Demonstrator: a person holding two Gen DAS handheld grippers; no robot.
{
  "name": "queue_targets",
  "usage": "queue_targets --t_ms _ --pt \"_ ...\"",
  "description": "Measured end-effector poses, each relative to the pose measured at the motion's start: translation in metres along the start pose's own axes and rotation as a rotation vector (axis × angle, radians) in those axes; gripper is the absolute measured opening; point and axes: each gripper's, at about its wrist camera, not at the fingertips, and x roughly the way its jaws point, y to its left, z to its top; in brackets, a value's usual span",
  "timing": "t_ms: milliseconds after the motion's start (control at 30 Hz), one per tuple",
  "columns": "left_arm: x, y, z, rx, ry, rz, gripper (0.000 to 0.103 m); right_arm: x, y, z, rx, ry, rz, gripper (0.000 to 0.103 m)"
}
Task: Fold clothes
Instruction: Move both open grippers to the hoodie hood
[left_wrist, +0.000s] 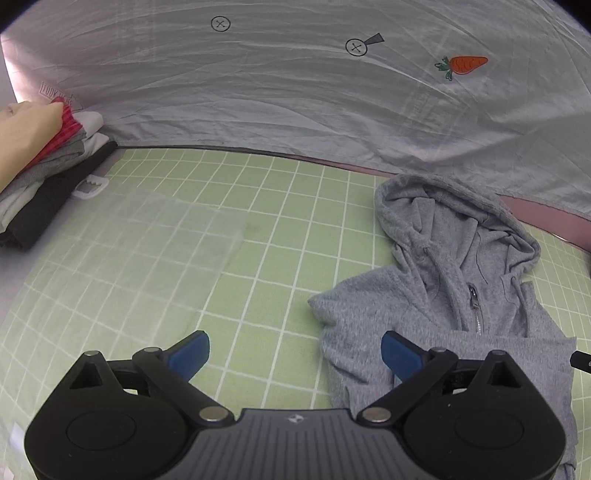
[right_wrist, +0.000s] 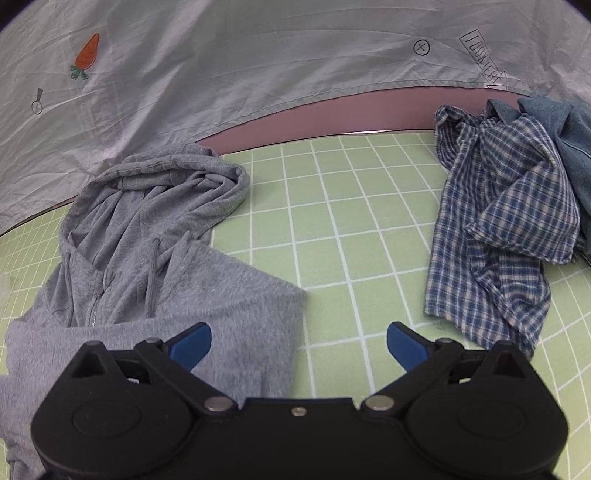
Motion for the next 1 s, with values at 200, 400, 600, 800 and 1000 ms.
queue_targets --t_ms 200,400,600,800,1000 --pt "0.047 -0.029 0.051 0.068 -0.033 -0.004 0.099 0.035 0.003 0.041 0.022 -0.018 -0.010 0.103" --pt "0.096 -0.059 0.098 0.098 -0.067 -0.025 0.099 0.073 0.007 0.080 0.061 -0.044 -0.013 0.103" --pt "0.137 -0.076 0.109 0.110 -0.030 0.006 0.099 0.107 0.016 0.099 0.033 -0.036 -0.017 0.103" --pt "0.174 -0.089 0.113 0.114 0.024 0.040 0.099 0.125 0.028 0.103 -0.035 -0.011 -0.010 0.103" --pt "0.181 -0.080 0.113 0.070 0.020 0.142 0.099 0.122 0.033 0.107 -0.139 -0.047 -0.118 0.103"
